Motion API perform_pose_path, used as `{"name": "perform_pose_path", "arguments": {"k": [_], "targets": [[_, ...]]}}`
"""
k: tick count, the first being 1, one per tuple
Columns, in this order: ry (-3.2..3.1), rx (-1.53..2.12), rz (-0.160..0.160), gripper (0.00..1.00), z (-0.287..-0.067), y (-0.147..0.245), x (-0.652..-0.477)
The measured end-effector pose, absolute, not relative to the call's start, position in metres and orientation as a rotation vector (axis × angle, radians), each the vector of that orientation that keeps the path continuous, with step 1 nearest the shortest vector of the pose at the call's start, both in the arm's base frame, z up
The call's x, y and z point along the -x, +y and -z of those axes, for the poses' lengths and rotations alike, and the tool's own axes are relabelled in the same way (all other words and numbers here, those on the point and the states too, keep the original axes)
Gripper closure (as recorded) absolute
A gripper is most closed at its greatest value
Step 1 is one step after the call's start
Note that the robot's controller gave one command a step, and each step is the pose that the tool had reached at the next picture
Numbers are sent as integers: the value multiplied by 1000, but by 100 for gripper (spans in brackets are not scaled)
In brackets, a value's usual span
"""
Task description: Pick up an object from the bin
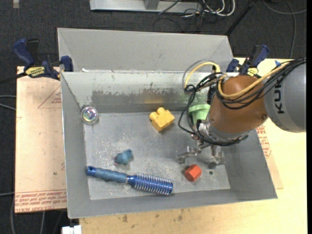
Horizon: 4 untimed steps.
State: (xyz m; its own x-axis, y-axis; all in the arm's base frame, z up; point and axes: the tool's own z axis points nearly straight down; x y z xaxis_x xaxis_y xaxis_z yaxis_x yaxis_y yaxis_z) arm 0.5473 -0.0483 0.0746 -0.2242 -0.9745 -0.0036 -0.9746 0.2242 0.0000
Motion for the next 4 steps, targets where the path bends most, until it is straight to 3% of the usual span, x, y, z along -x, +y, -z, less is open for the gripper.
{"name": "perform_pose_path", "arguments": {"k": [1, 2, 3, 4], "targets": [[2444, 1975, -8, 0, -93, -18, -500], [2446, 1970, -4, 100, -92, -20, -502], [2446, 1970, -3, 0, -92, -20, -502], [2186, 2248, 3, 0, -95, -32, -567]]}}
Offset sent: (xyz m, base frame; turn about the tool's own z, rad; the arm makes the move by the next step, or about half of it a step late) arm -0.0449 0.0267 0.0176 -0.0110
